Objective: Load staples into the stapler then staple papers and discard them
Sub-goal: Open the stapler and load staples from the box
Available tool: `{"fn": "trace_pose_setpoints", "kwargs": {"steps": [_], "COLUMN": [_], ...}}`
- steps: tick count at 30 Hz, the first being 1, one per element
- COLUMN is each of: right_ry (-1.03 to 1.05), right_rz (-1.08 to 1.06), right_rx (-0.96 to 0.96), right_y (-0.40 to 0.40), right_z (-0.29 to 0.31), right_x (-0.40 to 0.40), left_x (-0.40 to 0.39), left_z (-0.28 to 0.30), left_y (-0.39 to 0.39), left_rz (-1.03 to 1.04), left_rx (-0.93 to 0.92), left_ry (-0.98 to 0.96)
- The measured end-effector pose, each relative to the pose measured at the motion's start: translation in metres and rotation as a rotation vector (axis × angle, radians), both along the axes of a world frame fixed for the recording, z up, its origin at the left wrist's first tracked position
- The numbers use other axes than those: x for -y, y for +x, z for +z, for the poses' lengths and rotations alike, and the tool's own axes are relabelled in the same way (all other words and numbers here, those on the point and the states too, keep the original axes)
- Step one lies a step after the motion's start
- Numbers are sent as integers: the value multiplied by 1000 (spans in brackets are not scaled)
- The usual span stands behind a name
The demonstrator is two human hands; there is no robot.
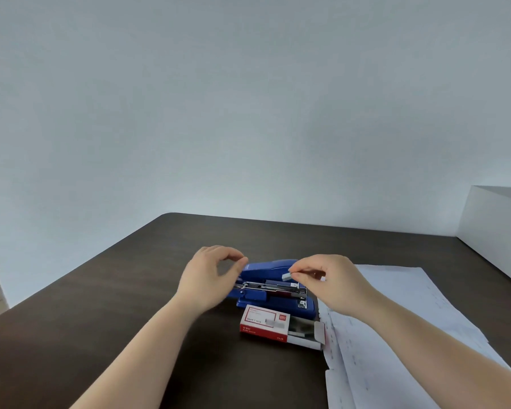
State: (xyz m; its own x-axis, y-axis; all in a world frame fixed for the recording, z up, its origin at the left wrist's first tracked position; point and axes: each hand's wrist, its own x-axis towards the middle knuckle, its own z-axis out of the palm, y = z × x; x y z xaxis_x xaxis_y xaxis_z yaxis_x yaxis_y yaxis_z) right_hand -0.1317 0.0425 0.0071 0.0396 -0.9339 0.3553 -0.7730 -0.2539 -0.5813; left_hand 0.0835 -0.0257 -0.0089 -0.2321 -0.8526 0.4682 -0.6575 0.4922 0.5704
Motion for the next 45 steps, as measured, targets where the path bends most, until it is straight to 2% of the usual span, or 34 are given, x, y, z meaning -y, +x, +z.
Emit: {"fn": "trace_pose_setpoints", "kwargs": {"steps": [6,14,30,45], "right_ry": [-18,-7,-34,-56], "right_rz": [25,1,46,31], "right_rx": [-152,-135,-224,-170], "right_y": [1,-1,-1,-8], "right_z": [-12,-17,-19,-25], "right_x": [2,6,6,4], "left_x": [17,20,25,25], "left_z": [-9,-15,-18,-21], "left_y": [10,11,13,15], "left_rz": [72,65,57,77], "left_rx": [65,128,241,304], "left_ry": [33,103,172,195]}}
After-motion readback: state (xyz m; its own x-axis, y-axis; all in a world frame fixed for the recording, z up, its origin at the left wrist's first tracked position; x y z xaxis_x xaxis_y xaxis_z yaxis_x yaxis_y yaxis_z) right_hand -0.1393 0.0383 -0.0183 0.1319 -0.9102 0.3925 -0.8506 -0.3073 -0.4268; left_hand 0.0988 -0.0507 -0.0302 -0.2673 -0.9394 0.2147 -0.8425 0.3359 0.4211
